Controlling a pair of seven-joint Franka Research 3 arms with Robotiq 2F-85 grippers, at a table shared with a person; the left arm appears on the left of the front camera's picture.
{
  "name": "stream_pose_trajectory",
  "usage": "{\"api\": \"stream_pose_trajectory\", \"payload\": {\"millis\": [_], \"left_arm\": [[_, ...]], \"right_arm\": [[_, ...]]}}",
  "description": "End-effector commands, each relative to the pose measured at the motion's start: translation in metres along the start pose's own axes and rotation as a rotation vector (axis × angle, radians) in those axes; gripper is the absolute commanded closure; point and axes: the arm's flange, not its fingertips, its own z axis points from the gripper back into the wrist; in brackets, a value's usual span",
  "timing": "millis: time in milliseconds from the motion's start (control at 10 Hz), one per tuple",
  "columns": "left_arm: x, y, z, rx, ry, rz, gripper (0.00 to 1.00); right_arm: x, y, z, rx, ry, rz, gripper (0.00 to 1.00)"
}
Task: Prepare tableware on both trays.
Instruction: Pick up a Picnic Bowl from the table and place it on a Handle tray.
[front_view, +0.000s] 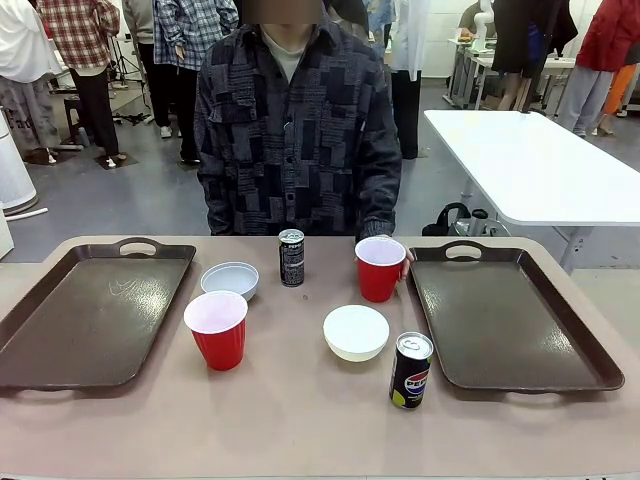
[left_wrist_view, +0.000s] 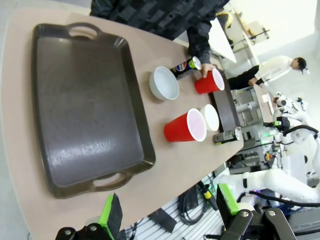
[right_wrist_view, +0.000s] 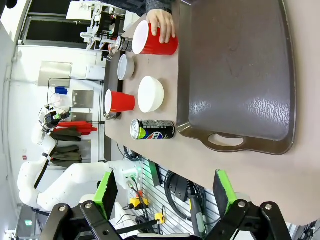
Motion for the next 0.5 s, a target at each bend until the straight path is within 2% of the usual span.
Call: {"api": "stream_pose_trajectory", "payload": {"millis": [0, 100, 200, 400], "left_arm": [[-0.001, 0.001, 0.0, -0.009, -0.003, -0.001, 0.0], [0.0, 0.0, 0.0, 0.0, 0.0, 0.0, 0.0], [0.005, -0.017, -0.004, 0.067, 0.017, -0.047, 0.0], [0.027, -0.069, -0.035, 0.332, 0.051, -0.164, 0.0]], "right_arm": [[0.001, -0.002, 0.0, 0.013, -0.004, 0.003, 0.0], [0.001, -0.002, 0.0, 0.013, -0.004, 0.003, 0.0], [0.001, -0.002, 0.0, 0.013, -0.004, 0.003, 0.0], [0.001, -0.002, 0.0, 0.013, -0.004, 0.003, 0.0]]}}
